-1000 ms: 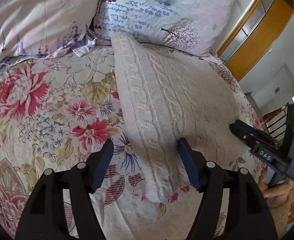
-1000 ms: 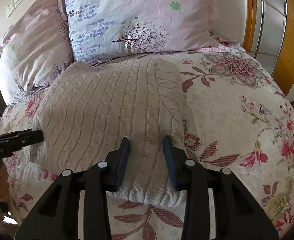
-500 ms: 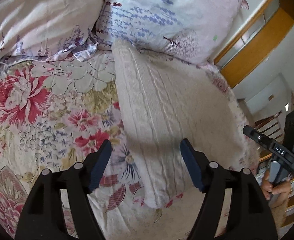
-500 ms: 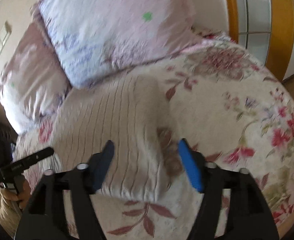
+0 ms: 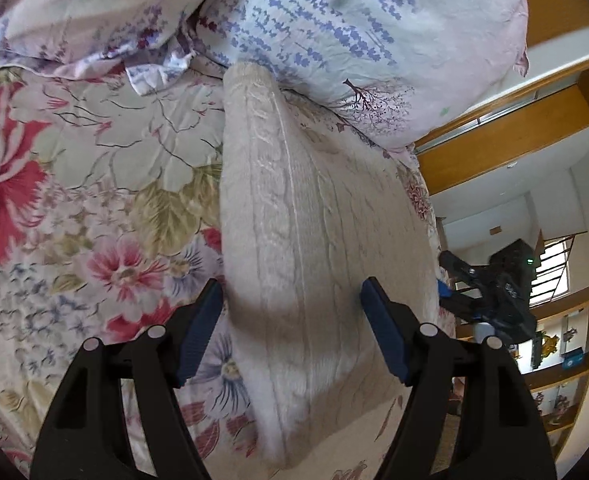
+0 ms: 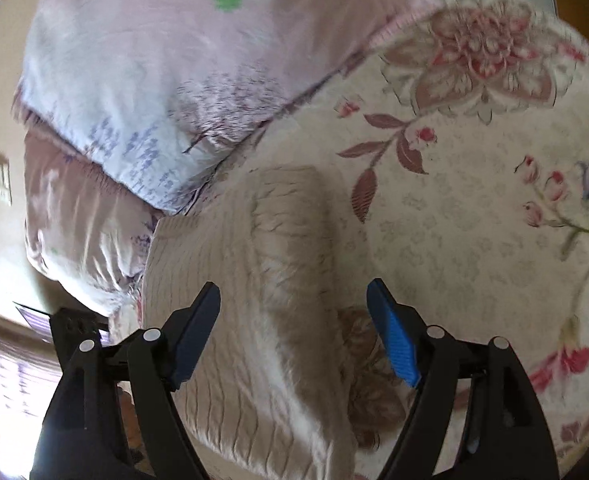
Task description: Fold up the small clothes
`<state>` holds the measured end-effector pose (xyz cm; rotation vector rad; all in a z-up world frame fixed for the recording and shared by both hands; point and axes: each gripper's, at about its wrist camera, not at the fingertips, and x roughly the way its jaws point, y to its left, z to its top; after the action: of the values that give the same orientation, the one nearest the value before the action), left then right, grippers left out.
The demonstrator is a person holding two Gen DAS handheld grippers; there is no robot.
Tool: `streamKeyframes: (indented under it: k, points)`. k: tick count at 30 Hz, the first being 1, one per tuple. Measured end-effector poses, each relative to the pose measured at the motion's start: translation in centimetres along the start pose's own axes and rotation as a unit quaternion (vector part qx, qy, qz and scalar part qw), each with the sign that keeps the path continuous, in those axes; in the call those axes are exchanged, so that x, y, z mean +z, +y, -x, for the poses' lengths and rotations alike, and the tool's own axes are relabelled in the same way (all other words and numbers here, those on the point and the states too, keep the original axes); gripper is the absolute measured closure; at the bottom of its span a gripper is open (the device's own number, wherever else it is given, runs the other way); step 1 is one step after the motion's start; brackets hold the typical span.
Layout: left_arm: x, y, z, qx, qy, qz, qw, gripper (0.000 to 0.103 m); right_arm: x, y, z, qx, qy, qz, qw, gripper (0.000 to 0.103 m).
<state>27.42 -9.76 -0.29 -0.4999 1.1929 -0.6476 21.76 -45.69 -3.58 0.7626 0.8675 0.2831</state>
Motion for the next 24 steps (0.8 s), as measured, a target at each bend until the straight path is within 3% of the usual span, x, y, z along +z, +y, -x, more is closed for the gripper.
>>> streamKeyframes:
  k: [5, 17, 20, 22, 24]
  points:
    - [0.7, 0.3, -0.7, -0.02, 0.005, 0.016, 0.9997, 0.031, 0.2, -0.9, -1.2, 0.039, 0.023, -0.016, 0.999, 0.026]
    - [2.2, 0.3, -2.2, -0.054, 0.002, 0.029, 0.9981, 0.032, 0.2, 0.5, -2.7, 0.074, 0.042, 0.029, 0.996, 0.031]
    - [2.1, 0.5, -2.1, -0.058, -0.001, 0.031, 0.9978, 0.035, 0.1, 0.3, -3.2, 0.085, 0.044, 0.026, 0.995, 0.05]
    - [1.9, 0.6, -2.1, -0.059, -0.001, 0.033, 0.9977, 0.043, -0.1, -0.1, -3.6, 0.096, 0.05, 0.018, 0.994, 0.061]
    - [1.8, 0.7, -2.2, -0.06, -0.003, 0.034, 0.9976, 0.049, -0.4, -0.3, -3.5, 0.103, 0.044, 0.017, 0.994, 0.067]
